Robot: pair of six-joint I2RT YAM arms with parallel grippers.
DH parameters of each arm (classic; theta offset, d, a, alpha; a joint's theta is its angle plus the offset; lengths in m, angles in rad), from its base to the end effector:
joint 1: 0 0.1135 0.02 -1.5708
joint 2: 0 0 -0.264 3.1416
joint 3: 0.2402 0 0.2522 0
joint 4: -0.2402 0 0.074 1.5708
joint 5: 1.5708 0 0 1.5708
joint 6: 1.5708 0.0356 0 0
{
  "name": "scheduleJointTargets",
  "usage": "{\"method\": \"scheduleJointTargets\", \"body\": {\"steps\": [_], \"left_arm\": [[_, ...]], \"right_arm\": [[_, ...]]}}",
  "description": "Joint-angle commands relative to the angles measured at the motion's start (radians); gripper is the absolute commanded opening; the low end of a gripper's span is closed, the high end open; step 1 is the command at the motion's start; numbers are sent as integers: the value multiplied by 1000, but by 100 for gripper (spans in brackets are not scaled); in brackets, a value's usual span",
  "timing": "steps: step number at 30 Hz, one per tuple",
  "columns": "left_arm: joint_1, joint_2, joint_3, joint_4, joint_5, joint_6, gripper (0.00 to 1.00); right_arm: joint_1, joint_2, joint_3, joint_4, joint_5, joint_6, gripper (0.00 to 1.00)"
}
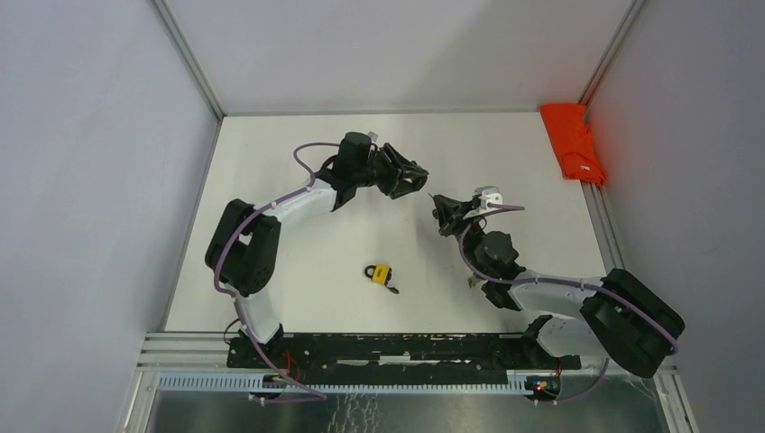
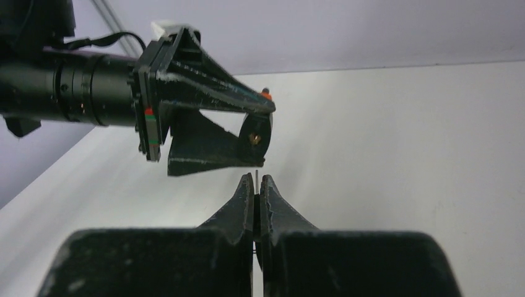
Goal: Unlock with the key
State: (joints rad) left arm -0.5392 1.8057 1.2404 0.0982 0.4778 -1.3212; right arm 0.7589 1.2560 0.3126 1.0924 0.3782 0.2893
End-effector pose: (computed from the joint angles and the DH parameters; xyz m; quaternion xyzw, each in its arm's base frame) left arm 0.3475 -0.2270 0.2421 -0.2006 0.8122 -0.5288 0.1429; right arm 0.1807 0.1532 0.2173 -0.0106 0.6564 0.2663 0.7058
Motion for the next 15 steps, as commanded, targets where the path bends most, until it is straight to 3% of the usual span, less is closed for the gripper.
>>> {"method": "scheduleJointTargets", "body": {"steps": [1, 15], "left_arm": [[-5, -53, -4, 90, 36, -59, 2], [-7, -46, -42, 153, 63, -95, 2]], "right_arm": [[17, 22, 49, 121, 97, -42, 0], [52, 100, 100, 175, 130, -45, 0]]}}
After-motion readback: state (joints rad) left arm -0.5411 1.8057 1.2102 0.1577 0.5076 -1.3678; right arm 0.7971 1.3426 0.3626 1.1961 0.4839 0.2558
